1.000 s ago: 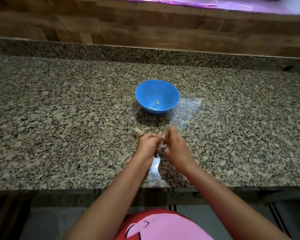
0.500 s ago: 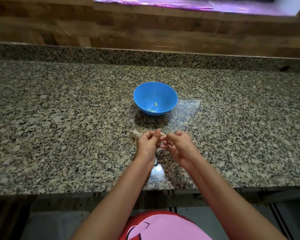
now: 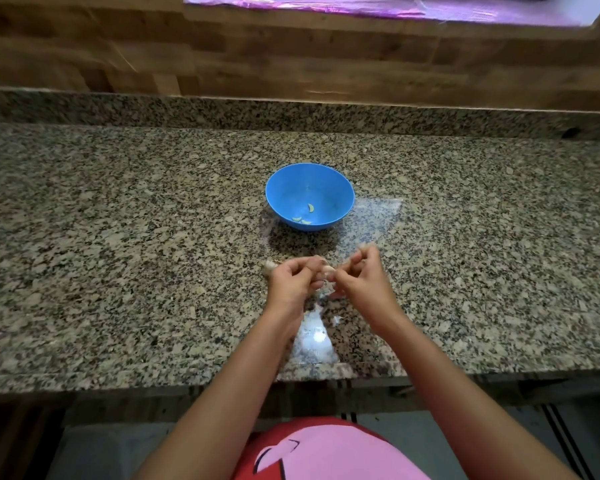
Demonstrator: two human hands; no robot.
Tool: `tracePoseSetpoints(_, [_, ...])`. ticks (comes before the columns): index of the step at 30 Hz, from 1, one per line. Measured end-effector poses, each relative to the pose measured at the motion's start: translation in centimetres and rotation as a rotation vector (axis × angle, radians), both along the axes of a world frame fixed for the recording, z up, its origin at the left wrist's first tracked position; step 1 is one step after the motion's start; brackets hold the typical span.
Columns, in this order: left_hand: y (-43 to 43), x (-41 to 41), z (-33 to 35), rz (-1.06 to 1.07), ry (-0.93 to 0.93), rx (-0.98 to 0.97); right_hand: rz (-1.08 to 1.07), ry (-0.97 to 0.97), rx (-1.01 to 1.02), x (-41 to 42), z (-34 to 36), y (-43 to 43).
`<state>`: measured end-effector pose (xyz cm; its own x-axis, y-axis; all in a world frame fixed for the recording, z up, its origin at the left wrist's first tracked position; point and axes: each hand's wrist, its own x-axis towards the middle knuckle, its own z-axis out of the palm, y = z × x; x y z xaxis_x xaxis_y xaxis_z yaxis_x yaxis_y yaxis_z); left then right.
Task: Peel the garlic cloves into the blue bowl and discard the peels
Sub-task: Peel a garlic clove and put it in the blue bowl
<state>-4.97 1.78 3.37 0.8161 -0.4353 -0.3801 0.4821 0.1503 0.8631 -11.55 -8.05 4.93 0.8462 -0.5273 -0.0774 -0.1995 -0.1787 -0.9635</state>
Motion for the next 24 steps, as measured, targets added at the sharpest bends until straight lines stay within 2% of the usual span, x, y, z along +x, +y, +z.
tracePoseSetpoints(5, [0.7, 1.1, 0.0, -0.237, -0.148, 0.131, 0.11, 0.058, 0.01, -0.2, 0.1, -0.7])
tracePoseSetpoints(10, [-0.3, 0.9, -0.5, -0.155, -0.114, 0.2, 0.108, 0.089, -0.298, -0.2, -0.6, 0.0])
tracePoseSetpoints(14, [-0.4, 0.4, -0.5, -0.117, -0.198, 0.205, 0.044, 0.026, -0.059, -0.3, -0.5, -0.1])
tracePoseSetpoints(19, [-0.1, 0.6, -0.4, -0.107, 0.103, -0.006, 0.03, 0.028, -0.046, -0.2, -0.3, 0.0])
tracePoseSetpoints(21, [-0.1, 0.7, -0.6, -0.13, 0.036, 0.043, 0.037, 0.023, 0.027, -0.3, -0.2, -0.3])
tracePoseSetpoints(24, [-0.2, 0.3, -0.9, -0.129, -0.146, 0.128, 0.081, 0.036, -0.017, -0.6, -0.3, -0.4])
